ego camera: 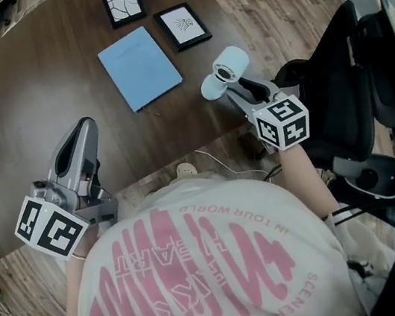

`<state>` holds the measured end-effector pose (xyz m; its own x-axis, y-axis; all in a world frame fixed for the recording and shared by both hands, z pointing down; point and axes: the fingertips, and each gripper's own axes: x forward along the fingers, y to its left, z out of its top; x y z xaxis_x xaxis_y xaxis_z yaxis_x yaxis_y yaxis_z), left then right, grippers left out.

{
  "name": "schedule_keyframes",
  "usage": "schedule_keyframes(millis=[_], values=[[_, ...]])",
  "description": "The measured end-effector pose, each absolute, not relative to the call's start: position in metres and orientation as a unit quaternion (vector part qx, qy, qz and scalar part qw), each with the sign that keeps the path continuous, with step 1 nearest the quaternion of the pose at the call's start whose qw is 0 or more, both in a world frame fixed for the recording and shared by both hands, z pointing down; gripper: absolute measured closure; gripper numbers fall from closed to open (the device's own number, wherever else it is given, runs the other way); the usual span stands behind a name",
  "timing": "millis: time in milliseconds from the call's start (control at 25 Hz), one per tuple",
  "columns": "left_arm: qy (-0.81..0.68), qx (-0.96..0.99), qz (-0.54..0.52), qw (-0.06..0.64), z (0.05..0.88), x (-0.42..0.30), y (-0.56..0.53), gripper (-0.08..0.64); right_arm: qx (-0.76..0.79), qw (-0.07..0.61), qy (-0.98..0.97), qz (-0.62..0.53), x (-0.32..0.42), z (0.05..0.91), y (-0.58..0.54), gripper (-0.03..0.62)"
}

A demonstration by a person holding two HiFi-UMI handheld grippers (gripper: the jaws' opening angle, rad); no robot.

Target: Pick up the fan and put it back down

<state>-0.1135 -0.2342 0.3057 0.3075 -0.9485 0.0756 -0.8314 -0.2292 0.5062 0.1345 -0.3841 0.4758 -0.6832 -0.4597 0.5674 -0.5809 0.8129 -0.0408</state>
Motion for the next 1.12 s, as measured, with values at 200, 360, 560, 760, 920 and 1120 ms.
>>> schedule_keyframes(millis=[200,360,560,760,920,1120], values=[[-0.534,0.8,-0.115,0.248,0.304,-0.116,-0.226,0.54,0.341,0.246,-0.897,0.138,0.149,0.455,-0.356,0.449],[-0.52,0.808,-0.11,0.253,0.302,-0.132,-0.212,0.54,0.361,0.23,-0.892,0.145,0.141,0.441,-0.331,0.451],[-0.498,0.82,-0.109,0.261,0.303,-0.142,-0.196,0.54,0.381,0.197,-0.892,0.144,0.126,0.415,-0.299,0.479],[-0.47,0.835,-0.105,0.266,0.301,-0.145,-0.186,0.54,0.396,0.153,-0.894,0.145,0.114,0.388,-0.268,0.584],[-0.445,0.853,-0.099,0.255,0.298,-0.142,-0.179,0.54,0.41,0.13,-0.891,0.144,0.113,0.376,-0.242,0.586],[-0.424,0.868,-0.079,0.246,0.299,-0.138,-0.159,0.54,0.419,0.076,-0.888,0.172,0.108,0.363,-0.207,0.586]])
